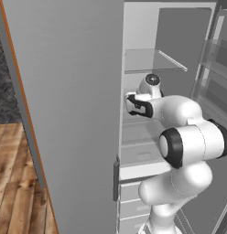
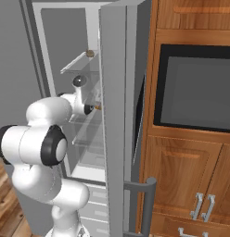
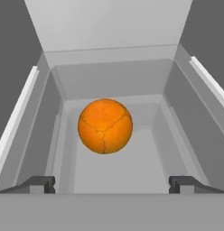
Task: Pick up the orange and peach from the fridge and place one fruit on each plate on the dining counter.
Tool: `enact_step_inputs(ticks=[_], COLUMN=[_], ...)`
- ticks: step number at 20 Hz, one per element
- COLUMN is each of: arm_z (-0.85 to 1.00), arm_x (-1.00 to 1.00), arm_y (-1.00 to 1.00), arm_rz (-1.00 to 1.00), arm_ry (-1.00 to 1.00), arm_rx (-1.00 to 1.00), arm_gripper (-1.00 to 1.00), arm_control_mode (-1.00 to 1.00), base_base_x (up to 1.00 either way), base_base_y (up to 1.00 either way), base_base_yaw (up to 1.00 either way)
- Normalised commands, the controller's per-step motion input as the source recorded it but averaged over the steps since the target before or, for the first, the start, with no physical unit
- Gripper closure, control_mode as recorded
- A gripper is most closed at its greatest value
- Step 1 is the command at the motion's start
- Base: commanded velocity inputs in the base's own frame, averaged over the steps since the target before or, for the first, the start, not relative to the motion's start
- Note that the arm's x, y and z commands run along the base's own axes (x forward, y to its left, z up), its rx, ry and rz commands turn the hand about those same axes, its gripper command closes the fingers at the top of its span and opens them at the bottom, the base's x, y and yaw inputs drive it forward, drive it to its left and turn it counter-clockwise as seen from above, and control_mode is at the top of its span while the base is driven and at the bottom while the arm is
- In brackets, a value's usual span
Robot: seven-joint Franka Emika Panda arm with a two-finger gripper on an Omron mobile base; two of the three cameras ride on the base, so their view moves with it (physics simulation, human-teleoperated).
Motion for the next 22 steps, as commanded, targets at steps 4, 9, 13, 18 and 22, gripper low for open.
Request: enact_step_inputs(ticks=[4,9,13,18,22], arm_z=[-0.01,-0.04,-0.08,-0.21,-0.05], arm_x=[0.38,0.22,0.27,0.01,0.08], arm_y=[0.04,0.04,0.00,0.00,0.00], arm_rz=[0.00,0.00,0.00,0.00,0.00], arm_ry=[0.00,0.00,0.00,0.01,0.00], arm_rx=[0.00,0.00,0.00,0.00,0.00], arm_gripper=[-1.00,-1.00,-1.00,-1.00,-1.00], arm_control_mode=[-1.00,-1.00,-1.00,-1.00,-1.00], base_base_x=[0.00,0.00,0.00,0.00,0.00], base_base_y=[0.00,0.00,0.00,0.00,0.00], base_base_yaw=[0.00,0.00,0.00,0.00,0.00])
